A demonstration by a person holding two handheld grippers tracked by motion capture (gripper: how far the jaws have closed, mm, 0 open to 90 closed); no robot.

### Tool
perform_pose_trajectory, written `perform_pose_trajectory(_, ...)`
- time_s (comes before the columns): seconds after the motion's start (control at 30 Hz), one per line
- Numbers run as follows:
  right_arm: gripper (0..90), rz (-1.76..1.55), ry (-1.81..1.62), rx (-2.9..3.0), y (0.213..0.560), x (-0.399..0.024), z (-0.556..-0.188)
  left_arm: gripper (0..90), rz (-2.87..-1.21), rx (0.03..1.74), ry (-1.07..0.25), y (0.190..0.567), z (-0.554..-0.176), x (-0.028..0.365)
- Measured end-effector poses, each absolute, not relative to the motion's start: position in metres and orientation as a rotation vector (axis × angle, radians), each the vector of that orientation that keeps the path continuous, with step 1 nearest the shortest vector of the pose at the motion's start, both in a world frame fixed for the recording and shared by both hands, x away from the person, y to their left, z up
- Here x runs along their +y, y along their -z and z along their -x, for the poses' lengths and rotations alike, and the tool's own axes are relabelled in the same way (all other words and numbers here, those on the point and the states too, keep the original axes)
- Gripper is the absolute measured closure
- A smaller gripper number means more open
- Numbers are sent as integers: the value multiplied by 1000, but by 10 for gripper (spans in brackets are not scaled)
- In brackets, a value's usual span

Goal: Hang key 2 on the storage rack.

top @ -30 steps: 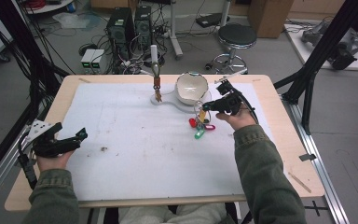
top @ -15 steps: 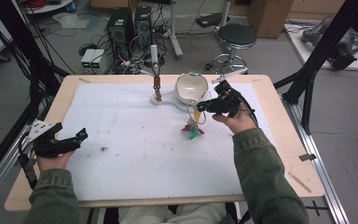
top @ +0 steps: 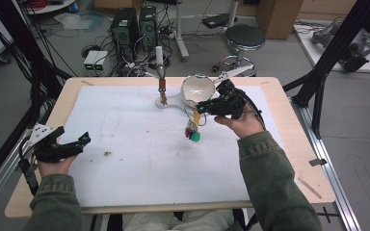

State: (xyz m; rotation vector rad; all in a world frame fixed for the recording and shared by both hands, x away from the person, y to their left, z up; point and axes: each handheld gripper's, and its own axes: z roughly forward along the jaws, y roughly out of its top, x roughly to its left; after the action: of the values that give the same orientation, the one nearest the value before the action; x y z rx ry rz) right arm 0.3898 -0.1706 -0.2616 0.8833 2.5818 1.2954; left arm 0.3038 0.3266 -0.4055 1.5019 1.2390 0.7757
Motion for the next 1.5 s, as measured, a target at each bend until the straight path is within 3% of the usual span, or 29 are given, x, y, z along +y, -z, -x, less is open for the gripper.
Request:
perform_pose_trajectory(0.77, 797, -750, -1369, 2615, 245, -146, -364, 17, -1496, 1228, -768, 405, -303, 326)
perform_pose_trajectory(1.5, 796, -632, -1387, 2678, 248, -119, -352, 17, -1556, 1042, -684, 382, -303, 290)
